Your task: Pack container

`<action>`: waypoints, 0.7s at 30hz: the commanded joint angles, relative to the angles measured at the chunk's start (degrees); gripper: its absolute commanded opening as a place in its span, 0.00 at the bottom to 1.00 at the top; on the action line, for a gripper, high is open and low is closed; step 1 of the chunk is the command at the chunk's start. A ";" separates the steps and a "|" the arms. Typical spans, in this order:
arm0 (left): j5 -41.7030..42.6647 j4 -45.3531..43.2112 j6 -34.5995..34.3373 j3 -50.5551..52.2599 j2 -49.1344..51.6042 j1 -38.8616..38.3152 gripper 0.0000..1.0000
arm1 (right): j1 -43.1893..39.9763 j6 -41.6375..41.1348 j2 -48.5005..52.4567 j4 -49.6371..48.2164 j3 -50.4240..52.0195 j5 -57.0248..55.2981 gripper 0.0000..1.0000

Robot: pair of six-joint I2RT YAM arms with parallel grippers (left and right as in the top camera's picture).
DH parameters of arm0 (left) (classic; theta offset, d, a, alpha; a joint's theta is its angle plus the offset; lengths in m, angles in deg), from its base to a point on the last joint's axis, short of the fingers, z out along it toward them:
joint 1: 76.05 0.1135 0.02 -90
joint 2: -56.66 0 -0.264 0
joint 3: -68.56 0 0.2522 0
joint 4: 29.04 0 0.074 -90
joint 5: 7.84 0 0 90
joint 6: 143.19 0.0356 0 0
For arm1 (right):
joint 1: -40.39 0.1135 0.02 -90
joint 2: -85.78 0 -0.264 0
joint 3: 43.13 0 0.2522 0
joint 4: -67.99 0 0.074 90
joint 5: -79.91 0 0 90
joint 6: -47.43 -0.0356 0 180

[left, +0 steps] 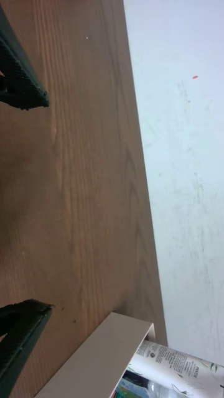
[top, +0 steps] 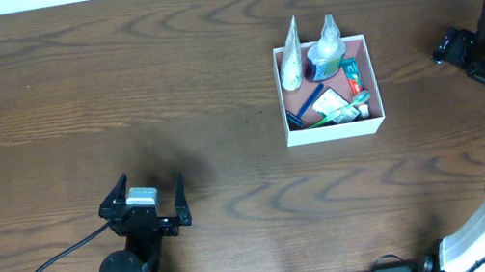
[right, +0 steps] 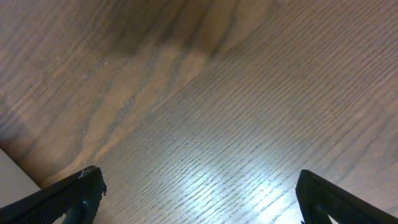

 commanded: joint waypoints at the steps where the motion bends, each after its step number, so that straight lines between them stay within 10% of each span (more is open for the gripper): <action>1: -0.07 0.44 0.98 2.05 -0.39 0.35 0.98 | 0.00 -0.74 0.50 -0.09 -0.04 -0.15 0.99; 21: -0.07 0.44 0.98 2.05 -0.39 0.35 0.98 | 0.74 -0.74 -1.14 -0.07 -0.04 -0.15 0.99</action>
